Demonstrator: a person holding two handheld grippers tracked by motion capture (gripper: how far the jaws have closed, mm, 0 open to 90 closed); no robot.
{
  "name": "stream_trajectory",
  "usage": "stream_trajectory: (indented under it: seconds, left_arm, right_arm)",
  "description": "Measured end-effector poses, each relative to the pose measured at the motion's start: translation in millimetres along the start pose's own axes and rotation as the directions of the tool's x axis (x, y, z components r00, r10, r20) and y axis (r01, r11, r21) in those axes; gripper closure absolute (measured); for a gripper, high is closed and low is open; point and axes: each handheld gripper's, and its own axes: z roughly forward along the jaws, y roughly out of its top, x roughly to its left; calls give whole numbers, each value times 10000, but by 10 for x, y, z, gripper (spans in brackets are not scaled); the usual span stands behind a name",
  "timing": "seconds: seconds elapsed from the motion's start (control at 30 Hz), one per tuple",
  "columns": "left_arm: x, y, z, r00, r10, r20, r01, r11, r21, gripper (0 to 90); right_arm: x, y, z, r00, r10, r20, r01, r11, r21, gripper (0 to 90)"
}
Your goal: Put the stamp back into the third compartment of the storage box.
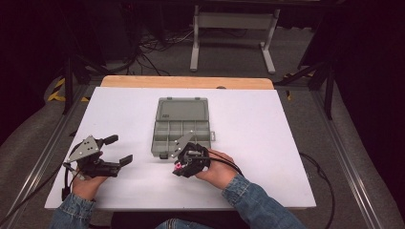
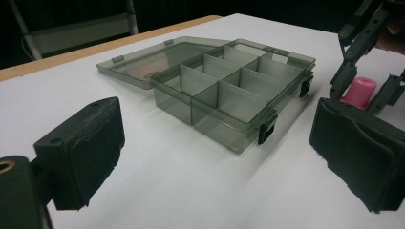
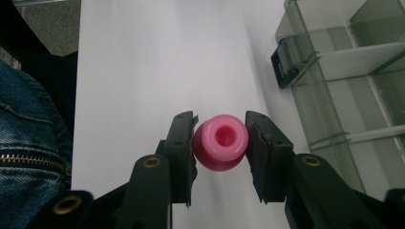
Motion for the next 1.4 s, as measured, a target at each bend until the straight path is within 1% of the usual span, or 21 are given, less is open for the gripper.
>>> stream_trajectory:
  seconds: [0.1, 0.2, 0.27, 0.43, 0.53, 0.67, 0.7, 0.87, 0.97, 1.0, 1.27, 1.4]
  left_arm:
    - [0, -1, 1, 10000, -12, -8, 12, 10000, -29, 55]
    - [4, 0, 2, 10000, 35, -9, -35, 10000, -3, 55]
    - [-4, -2, 5, 10000, -43, 6, 43, 10000, -19, 55]
    - [5, -1, 2, 10000, 40, -10, -40, 10000, -8, 55]
    - [-1, -1, 3, 10000, -15, 1, 15, 10000, -24, 55]
    - [-3, -3, 5, 10000, -51, 34, 51, 10000, -23, 55]
    - [1, -1, 3, 10000, -4, 29, 4, 10000, -20, 55]
    - [-4, -3, 5, 10000, -39, 41, 39, 10000, -16, 54]
    - [-1, 0, 1, 10000, 10, 35, -10, 10000, 0, 55]
    - [0, -1, 3, 10000, 9, 33, -9, 10000, -21, 55]
    - [-2, -2, 6, 10000, 13, 30, -13, 10000, 1, 55]
    - [-3, -1, 3, 10000, 34, 36, -34, 10000, 24, 55]
  right_arm:
    - [-37, -6, -42, 9999, 57, 89, -57, 10000, 2, 646]
    - [-76, -6, -118, 9996, 234, 184, -231, 9996, -169, 646]
    - [-98, 0, -150, 9994, 236, 252, -230, 9995, -220, 646]
    - [-157, 14, -223, 9988, 312, 369, -300, 9990, -323, 646]
    - [-193, 25, -260, 9983, 354, 455, -337, 9988, -362, 646]
    - [-243, 47, -314, 9971, 403, 643, -376, 9984, -430, 645]
    - [-260, 54, -328, 9963, 435, 735, -402, 9981, -463, 645]
    - [-316, 62, -367, 9944, 515, 925, -464, 9973, -572, 644]
    - [-373, 65, -395, 9931, 669, 963, -610, 9961, -632, 644]
    - [-397, 69, -407, 9917, 734, 1057, -663, 9954, -691, 644]
    - [-490, 86, -443, 9867, 908, 1346, -808, 9936, -786, 644]
    - [-561, 96, -456, 9846, 1083, 1371, -974, 9917, -841, 644]
